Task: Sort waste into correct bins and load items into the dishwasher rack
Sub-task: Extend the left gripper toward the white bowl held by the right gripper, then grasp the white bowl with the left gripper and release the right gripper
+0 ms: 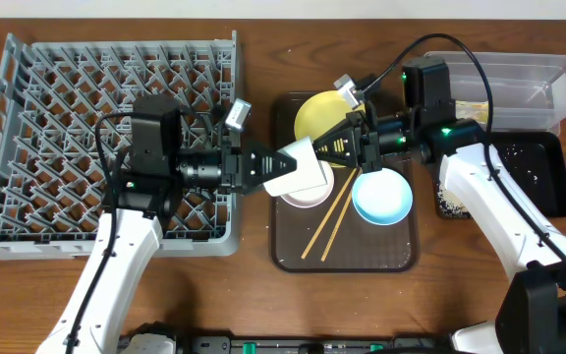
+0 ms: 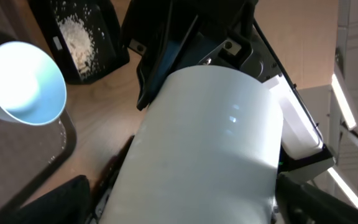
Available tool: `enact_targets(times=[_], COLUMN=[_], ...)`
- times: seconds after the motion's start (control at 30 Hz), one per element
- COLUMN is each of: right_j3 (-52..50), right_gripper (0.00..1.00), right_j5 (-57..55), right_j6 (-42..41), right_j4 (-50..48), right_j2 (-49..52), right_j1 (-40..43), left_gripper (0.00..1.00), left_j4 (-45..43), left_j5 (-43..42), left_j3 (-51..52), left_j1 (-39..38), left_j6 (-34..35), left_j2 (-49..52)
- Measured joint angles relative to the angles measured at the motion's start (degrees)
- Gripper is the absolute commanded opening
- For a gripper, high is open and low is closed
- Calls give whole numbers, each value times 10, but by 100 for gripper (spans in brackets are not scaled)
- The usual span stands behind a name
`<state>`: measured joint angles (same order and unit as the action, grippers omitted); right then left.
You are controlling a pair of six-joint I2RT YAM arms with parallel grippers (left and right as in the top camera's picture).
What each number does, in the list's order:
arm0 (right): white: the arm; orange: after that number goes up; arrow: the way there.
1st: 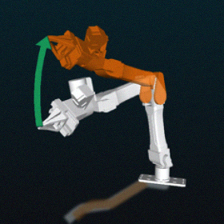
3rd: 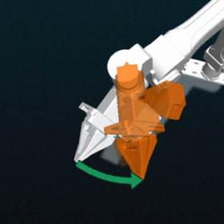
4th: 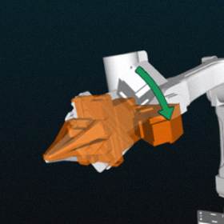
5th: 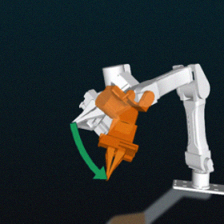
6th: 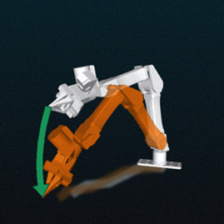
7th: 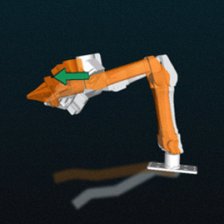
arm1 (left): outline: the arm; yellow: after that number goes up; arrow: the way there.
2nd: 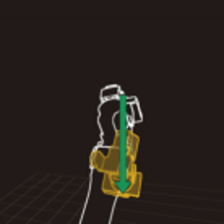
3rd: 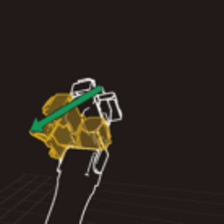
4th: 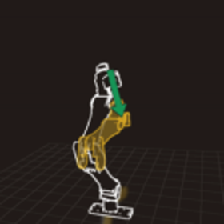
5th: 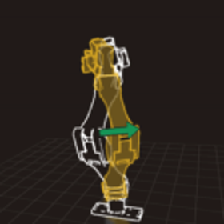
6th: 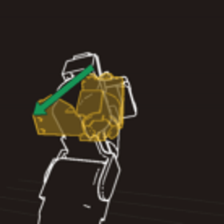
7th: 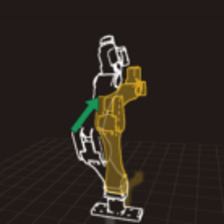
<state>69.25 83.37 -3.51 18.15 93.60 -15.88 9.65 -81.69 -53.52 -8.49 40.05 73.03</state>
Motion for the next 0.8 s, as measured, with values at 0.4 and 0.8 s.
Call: enact_targets(times=[0.4, 0.8], right_j3=[0, 0], right_gripper=[1, 1], right_j5=[-13, -37], right_j6=[-6, -11], right_j4=[-6, -24], right_j2=[0, 0], right_j1=[0, 0], left_gripper=[79, 80], left_j4=[-122, -127], left_j5=[14, 40], left_j3=[0, 0], left_j1=[0, -11], left_j6=[145, 197], left_j2=[1, 5])
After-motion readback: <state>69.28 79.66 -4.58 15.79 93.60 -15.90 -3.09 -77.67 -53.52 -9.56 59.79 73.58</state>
